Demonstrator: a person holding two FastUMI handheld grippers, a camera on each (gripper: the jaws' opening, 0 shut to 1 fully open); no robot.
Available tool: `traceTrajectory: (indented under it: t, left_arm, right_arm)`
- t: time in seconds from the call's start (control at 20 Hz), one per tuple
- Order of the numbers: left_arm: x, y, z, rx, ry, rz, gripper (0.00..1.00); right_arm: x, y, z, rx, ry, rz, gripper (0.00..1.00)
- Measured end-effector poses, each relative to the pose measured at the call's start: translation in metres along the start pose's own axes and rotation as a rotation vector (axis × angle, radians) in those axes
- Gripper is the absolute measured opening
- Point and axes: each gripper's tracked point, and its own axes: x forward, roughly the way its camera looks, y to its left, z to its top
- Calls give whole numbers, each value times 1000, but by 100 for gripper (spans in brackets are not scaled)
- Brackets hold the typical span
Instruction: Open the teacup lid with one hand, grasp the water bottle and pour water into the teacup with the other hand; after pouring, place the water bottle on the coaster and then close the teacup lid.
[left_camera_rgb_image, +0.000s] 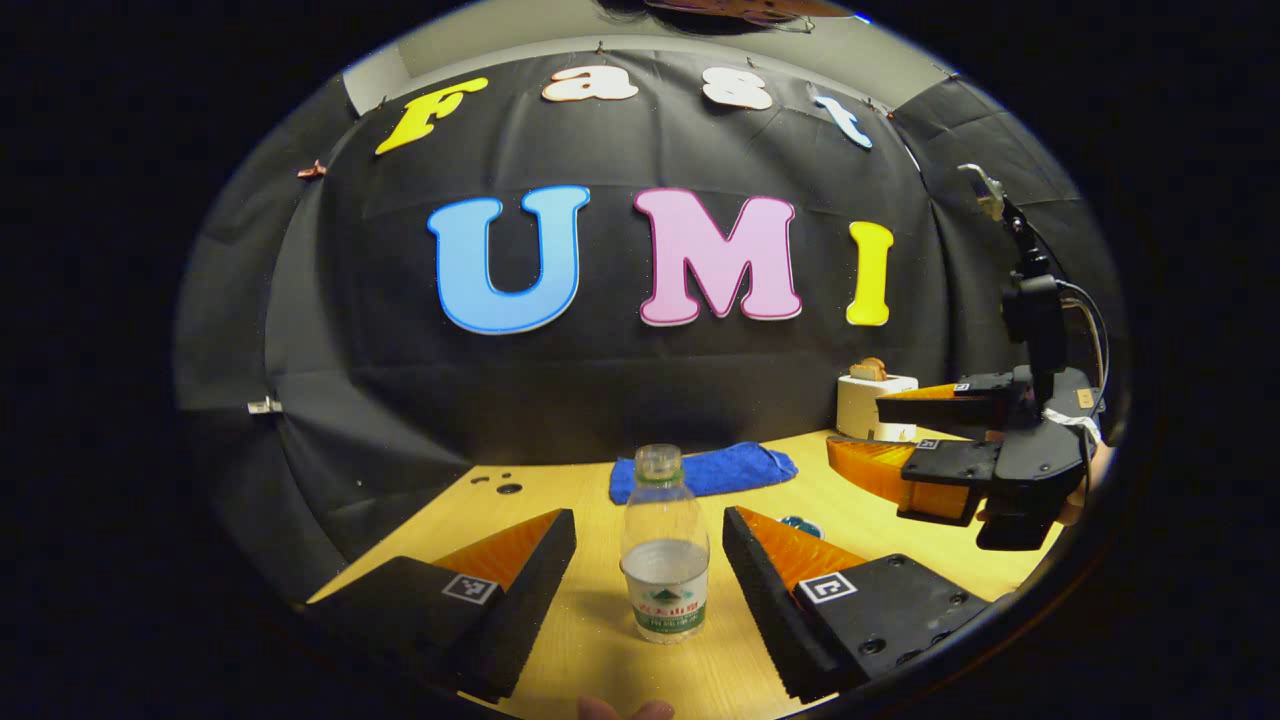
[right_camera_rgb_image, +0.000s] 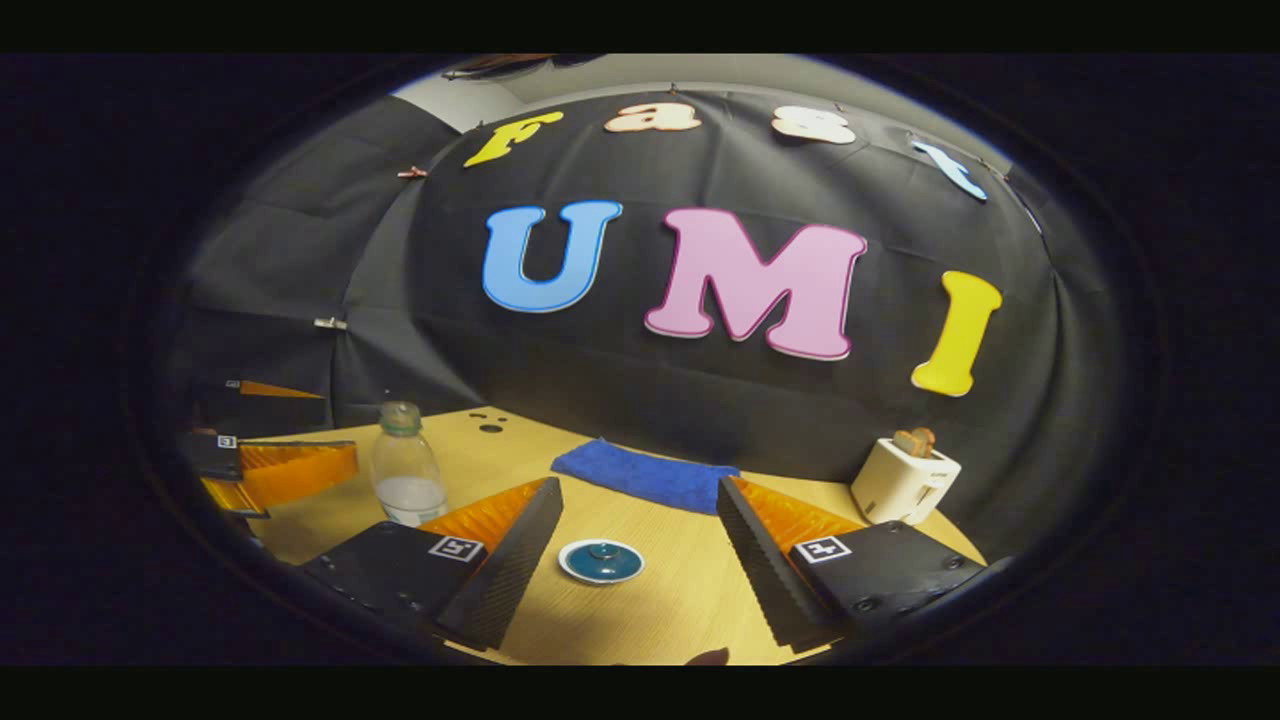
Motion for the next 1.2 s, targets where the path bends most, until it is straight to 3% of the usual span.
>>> traceTrajectory:
  t: [0.2, 0.25, 0.5, 0.6, 0.9, 1.0, 1.2]
  left_arm:
    - [13, 1, -37, 23, 31, 11, 93]
    - [17, 1, -41, 19, 34, 10, 93]
    - [27, -6, -50, 5, 35, 11, 93]
    - [31, -9, -52, 9, 33, 9, 94]
    - [39, -15, -61, -11, 49, 8, 94]
    - [41, -14, -61, -13, 48, 14, 94]
    - [46, -17, -64, 3, 48, 7, 94]
  right_arm:
    - [34, 6, -60, 8, 84, 44, 93]
    - [40, 8, -74, 8, 113, 55, 86]
    - [60, 20, -109, 2, 184, 92, 80]
    - [65, 24, -115, 10, 196, 107, 68]
    - [68, 29, -111, 78, 191, 142, 54]
    - [67, 31, -111, 91, 195, 160, 33]
    - [66, 28, -106, 89, 186, 158, 30]
